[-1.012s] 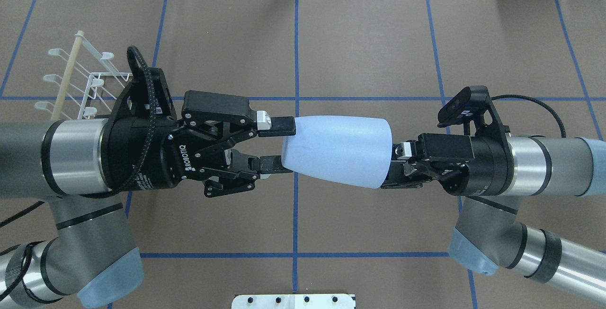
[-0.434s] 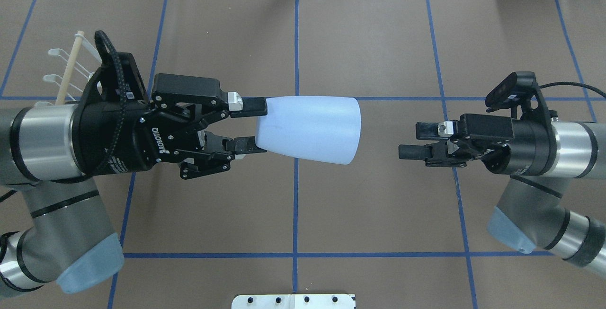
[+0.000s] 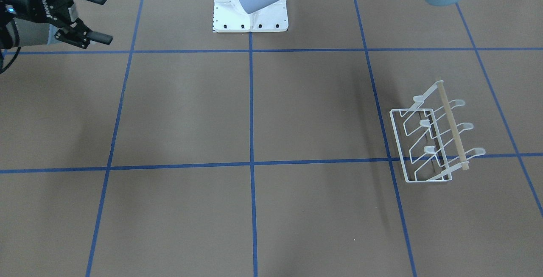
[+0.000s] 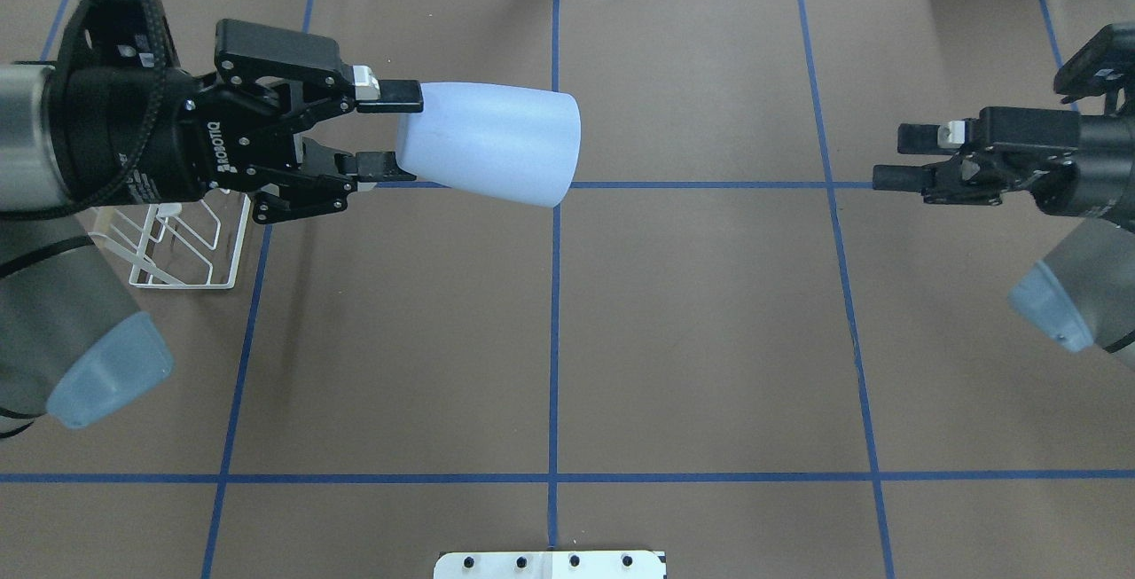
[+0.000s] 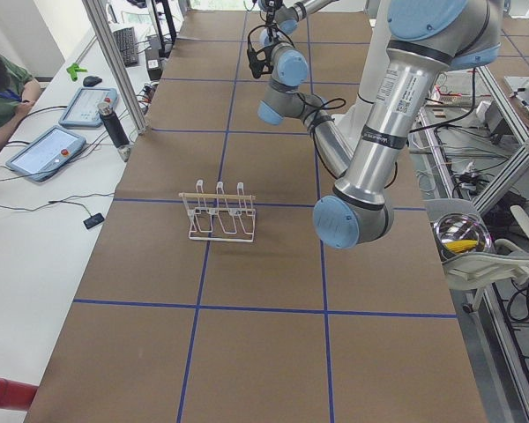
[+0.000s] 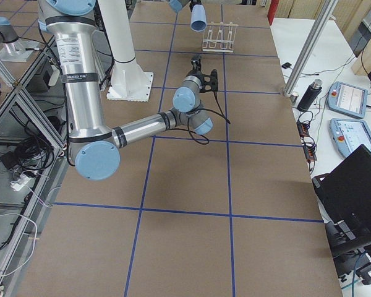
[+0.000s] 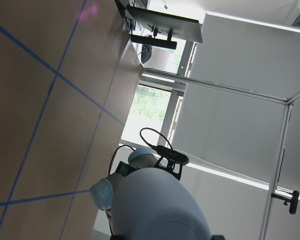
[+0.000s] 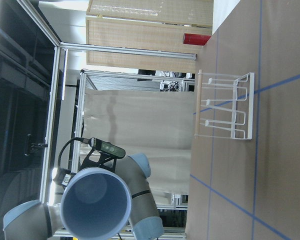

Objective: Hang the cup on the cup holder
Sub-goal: 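Open the right gripper and withdraw while the left gripper pulls the cup away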

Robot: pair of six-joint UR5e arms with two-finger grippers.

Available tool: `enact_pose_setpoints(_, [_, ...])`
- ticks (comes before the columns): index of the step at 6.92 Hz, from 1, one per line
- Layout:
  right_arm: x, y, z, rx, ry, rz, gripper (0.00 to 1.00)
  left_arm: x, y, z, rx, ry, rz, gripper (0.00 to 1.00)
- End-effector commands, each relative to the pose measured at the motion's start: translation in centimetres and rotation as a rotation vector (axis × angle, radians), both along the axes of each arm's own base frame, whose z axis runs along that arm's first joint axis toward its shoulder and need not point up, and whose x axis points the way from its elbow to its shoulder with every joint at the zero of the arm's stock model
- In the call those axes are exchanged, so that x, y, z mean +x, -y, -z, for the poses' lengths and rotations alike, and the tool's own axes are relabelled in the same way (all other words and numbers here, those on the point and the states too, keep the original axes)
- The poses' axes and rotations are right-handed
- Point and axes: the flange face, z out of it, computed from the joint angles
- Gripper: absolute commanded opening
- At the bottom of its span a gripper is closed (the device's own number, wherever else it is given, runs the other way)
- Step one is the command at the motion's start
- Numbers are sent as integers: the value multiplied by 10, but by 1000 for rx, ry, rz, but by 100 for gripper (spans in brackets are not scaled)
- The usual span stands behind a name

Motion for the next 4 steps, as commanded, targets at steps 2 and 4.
enact_pose_setpoints(2, [56, 34, -129, 101, -350, -392, 100, -19, 38, -12, 35, 271, 108, 0])
enact_pose_setpoints(4, [103, 53, -176, 195, -708, -583, 100, -37, 37, 3, 61, 485, 156, 0])
